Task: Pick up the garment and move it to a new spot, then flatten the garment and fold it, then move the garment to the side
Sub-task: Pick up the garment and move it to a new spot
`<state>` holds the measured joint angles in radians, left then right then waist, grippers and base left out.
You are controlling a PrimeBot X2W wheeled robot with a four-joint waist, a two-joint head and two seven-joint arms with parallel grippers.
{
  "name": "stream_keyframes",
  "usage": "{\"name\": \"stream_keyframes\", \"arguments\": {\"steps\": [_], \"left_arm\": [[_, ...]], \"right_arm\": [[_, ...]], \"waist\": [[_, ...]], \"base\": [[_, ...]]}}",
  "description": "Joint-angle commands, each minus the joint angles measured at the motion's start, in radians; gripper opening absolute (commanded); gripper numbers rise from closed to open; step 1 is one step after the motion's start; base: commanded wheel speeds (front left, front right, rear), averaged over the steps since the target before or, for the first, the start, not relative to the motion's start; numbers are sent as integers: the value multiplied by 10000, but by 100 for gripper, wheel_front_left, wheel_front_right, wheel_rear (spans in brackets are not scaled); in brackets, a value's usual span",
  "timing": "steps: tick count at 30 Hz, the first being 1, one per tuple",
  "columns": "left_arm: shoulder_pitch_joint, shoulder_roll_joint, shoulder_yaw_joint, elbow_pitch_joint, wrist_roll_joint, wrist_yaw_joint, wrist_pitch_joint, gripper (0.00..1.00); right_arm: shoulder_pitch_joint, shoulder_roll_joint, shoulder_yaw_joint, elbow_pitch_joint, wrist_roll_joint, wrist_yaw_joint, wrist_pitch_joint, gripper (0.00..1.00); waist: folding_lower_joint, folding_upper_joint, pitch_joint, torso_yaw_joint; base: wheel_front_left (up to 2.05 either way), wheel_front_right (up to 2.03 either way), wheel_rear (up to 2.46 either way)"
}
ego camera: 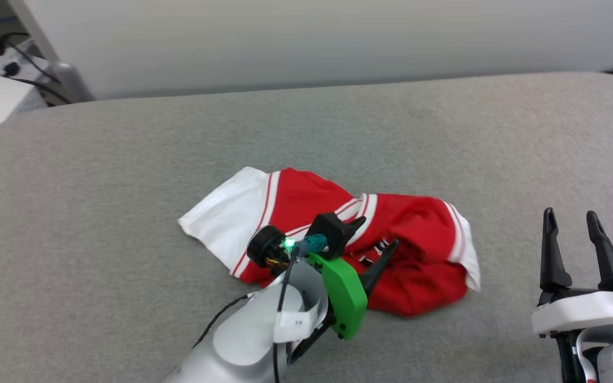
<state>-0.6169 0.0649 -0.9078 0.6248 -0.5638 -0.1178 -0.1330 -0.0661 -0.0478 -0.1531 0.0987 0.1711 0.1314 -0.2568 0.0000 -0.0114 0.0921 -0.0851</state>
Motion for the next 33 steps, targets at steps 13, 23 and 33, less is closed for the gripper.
{"name": "stream_keyframes", "arguments": {"steps": [13, 23, 33], "left_arm": [[1959, 2482, 2869, -2786, -830, 1594, -1263, 100], [5000, 2445, 6425, -5235, 441, 1431, -1285, 100], [5573, 990, 7520, -5131, 1666, 328, -1287, 100]], "right_arm": [[581, -24, 55, -116, -35, -7, -49, 100], [727, -24, 366, -453, -252, -7, -49, 100], [669, -24, -88, -336, -543, -7, -49, 100]], "waist": [[0, 114, -1097, 1522], [0, 114, -875, 1504], [0, 114, -525, 1661]], "base": [[0, 0, 0], [0, 0, 0], [0, 0, 0]]}}
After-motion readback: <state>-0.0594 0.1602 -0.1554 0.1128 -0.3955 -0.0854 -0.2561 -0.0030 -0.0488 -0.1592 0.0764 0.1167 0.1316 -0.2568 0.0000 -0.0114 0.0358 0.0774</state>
